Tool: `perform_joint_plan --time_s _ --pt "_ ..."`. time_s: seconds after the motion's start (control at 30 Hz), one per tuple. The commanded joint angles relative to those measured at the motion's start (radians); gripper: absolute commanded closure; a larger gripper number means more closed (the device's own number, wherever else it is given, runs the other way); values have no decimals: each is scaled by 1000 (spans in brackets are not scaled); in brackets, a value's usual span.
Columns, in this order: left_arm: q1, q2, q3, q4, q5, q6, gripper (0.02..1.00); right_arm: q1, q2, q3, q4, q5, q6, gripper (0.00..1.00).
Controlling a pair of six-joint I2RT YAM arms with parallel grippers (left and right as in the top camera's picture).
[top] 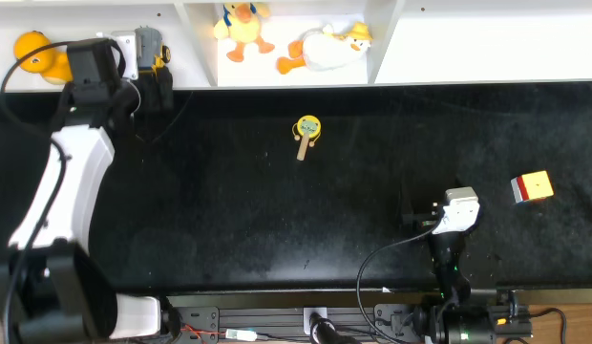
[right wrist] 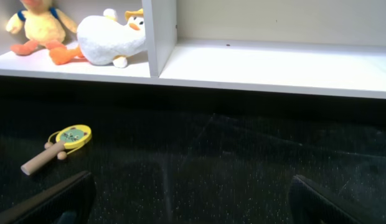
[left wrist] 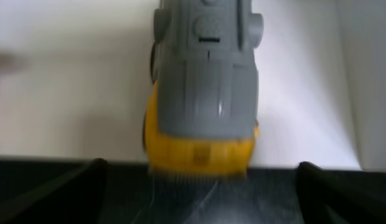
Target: Store Toys
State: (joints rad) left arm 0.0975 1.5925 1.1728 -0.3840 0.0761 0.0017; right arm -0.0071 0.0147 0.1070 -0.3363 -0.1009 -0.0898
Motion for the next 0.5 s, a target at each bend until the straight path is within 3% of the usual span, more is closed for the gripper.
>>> perform_joint_plan --time_s 0.03,0.27,0.5 --pt "-3 -143 -75 -10 -19 14 23 -6 -11 -6 5 -10 0 5" --pt "-3 -417 -356 64 -19 13 20 -6 -11 -6 5 -10 0 5" --pt "-28 -717 -648 313 -35 14 20 -6 -11 -6 5 -10 0 5"
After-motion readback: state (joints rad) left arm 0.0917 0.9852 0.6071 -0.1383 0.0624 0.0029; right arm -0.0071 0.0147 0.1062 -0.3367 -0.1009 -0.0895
